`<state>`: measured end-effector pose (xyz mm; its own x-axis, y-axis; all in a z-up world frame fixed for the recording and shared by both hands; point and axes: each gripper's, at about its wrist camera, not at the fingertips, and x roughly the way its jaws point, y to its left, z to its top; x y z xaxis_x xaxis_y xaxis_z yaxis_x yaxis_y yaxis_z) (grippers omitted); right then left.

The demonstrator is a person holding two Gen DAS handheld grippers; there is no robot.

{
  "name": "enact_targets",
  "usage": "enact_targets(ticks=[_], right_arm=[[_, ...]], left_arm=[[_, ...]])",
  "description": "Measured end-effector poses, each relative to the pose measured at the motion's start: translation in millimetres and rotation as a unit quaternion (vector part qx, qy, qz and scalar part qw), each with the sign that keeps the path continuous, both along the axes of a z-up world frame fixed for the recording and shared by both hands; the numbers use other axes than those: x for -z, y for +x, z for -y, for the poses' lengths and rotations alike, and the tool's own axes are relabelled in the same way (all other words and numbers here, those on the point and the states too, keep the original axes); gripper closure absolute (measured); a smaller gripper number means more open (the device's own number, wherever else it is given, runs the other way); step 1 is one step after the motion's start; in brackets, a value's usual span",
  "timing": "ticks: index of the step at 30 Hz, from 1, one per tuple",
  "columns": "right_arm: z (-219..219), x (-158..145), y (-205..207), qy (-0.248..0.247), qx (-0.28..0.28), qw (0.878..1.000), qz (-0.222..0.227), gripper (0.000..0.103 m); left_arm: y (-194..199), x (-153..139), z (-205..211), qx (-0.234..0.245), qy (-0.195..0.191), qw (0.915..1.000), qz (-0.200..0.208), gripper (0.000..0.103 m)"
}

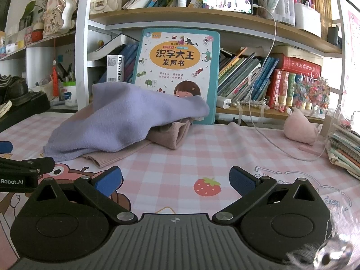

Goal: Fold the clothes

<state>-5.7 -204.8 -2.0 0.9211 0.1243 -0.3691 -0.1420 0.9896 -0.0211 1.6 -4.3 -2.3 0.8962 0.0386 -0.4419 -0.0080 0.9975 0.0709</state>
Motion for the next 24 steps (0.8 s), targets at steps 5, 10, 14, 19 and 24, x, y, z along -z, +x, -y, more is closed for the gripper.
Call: enact_targets(ticks=[5, 10, 14, 19, 24], right_arm=[[0.1, 0.4, -0.5, 0.002, 0.001, 1.0, 0.001, 0.0], [0.4, 0.5, -0.5, 0.003, 0.001, 1.0, 0.001, 0.0], [-0.1, 0.4, -0.3, 0.003, 0.002, 1.0, 0.0, 0.0], [0.4, 0.4, -0.8, 0.003, 0.002, 1.0, 0.0, 0.0], [1.3, -0.6, -0.4, 0.003, 0.001, 1.0, -0.001, 0.0]], left_arm=[[-0.4, 0.4, 0.3, -0.001, 0.001, 1.0, 0.0, 0.0], [-0.1, 0.6, 0.4, -0.002, 0.001, 1.0, -0.001, 0.0], [0.1, 0.6, -0.3, -0.002, -0.001, 1.0, -0.001, 0.0], [0.2, -0.3, -1.4, -0.001, -0.001, 1.0, -0.002, 0.0], [0.8, -1.0, -2.9, 0.0, -0.002, 1.0, -0.001, 0.0]])
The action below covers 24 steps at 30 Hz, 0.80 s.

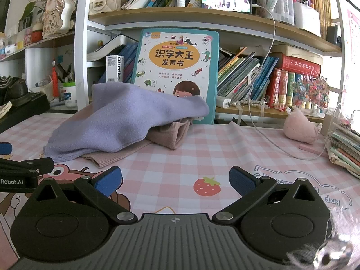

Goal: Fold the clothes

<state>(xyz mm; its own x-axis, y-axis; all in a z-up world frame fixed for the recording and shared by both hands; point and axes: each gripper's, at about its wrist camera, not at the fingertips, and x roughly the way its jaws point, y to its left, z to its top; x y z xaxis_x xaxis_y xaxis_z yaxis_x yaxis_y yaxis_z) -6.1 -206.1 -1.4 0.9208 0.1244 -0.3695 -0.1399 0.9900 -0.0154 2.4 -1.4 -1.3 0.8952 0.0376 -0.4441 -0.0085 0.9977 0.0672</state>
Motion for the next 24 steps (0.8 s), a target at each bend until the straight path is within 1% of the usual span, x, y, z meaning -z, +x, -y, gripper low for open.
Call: enact_targets(ticks=[9, 13, 18, 21, 24], right_arm=[[-0.2, 0.4, -1.1, 0.0, 0.0, 1.0, -0.001, 0.0], [-1.1, 0.3, -1.4, -0.001, -0.001, 1.0, -0.001, 0.0], [-0.9, 0.4, -1.3, -0.001, -0.003, 1.0, -0.001, 0.0], [-0.6, 0.5, -0.9, 0.001, -0.004, 1.0, -0.001, 0.0], [-0.8, 0.6, -1.5, 0.001, -0.004, 1.0, 0.002, 0.0]], left_arm=[[-1.8, 1.8, 0.3, 0.001, 0.0, 1.0, 0.0, 0.0], [-1.1, 2.4, 2.5, 0.003, 0.006, 1.0, -0.001, 0.0], [-3.8, 1.3, 5.7, 0.006, 0.016, 0.9998, 0.007, 0.0], [-3.7, 1.1, 6.8, -0.002, 0.02, 0.9998, 0.008, 0.0], [-1.6, 1.4, 5.1, -0.003, 0.016, 0.9999, 0.002, 0.0]])
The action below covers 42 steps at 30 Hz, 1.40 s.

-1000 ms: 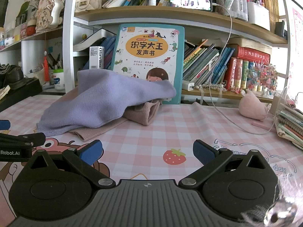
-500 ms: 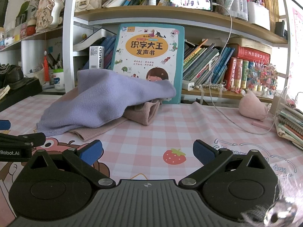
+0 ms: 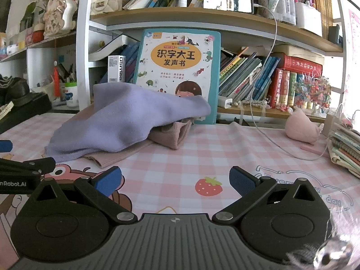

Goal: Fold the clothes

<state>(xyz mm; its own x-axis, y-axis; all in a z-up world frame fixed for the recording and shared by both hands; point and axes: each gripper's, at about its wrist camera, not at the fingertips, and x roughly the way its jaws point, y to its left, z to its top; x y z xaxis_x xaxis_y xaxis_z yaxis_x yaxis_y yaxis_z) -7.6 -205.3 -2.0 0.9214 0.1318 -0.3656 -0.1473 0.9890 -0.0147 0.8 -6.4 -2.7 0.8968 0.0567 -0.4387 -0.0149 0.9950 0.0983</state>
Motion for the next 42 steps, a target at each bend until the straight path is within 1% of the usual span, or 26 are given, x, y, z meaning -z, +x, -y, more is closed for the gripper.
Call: enact_targets(ticks=[3, 6, 10, 14, 16, 20, 22, 24, 29, 33, 35, 37, 39, 40, 42], right_arm=[[-1, 0, 0, -0.002, -0.001, 1.0, 0.002, 0.0], [-1, -1, -2, -0.002, -0.002, 1.0, 0.007, 0.0], [1, -2, -3, 0.0, 0.009, 1.0, 0.013, 0.0], [0, -1, -1, -0.001, 0.003, 1.0, 0.009, 0.0], [-1, -1, -2, -0.005, 0.005, 1.0, 0.012, 0.0], [-7, -3, -12, -0.026, 0.028, 0.998, 0.044, 0.0], [-7, -3, -16, -0.025, 0.012, 0.998, 0.053, 0.0], [-6, -3, -15, -0.02, -0.003, 0.999, 0.048, 0.0], [0, -2, -7, 0.002, -0.006, 1.0, 0.022, 0.0], [0, -2, -9, 0.005, -0.002, 1.0, 0.026, 0.0], [-1, -2, -13, 0.0, -0.003, 0.999, 0.036, 0.0], [-2, -3, -15, -0.001, -0.004, 0.999, 0.043, 0.0], [1, -3, -16, 0.008, -0.006, 0.999, 0.042, 0.0], [3, -4, -15, 0.014, -0.005, 0.999, 0.038, 0.0], [9, -5, -10, 0.037, 0.0, 0.999, 0.01, 0.0]], left_arm=[[2, 0, -2, -0.001, -0.005, 1.0, -0.006, 0.0], [4, 1, 0, -0.003, 0.0, 0.9999, -0.012, 0.0], [2, 1, 4, 0.0, 0.01, 0.9999, -0.009, 0.0], [-1, 0, 4, 0.004, 0.009, 0.9999, 0.002, 0.0], [-3, -1, 1, 0.005, 0.0, 1.0, 0.007, 0.0], [-8, -3, -3, 0.002, -0.011, 0.9996, 0.025, 0.0], [-11, -4, -2, 0.003, -0.008, 0.9994, 0.035, 0.0], [-12, -5, 1, 0.004, -0.001, 0.9992, 0.041, 0.0], [-9, -5, 5, 0.008, 0.008, 0.9996, 0.024, 0.0], [-7, -3, 6, 0.01, 0.011, 0.9998, 0.015, 0.0], [-5, -3, 8, 0.012, 0.021, 0.9996, 0.01, 0.0], [-2, -3, 12, 0.028, 0.036, 0.999, 0.001, 0.0], [2, -6, 18, 0.041, 0.055, 0.9977, 0.0, 0.0], [3, -9, 22, 0.048, 0.065, 0.9967, 0.002, 0.0], [6, -13, 27, 0.064, 0.079, 0.9948, 0.005, 0.0]])
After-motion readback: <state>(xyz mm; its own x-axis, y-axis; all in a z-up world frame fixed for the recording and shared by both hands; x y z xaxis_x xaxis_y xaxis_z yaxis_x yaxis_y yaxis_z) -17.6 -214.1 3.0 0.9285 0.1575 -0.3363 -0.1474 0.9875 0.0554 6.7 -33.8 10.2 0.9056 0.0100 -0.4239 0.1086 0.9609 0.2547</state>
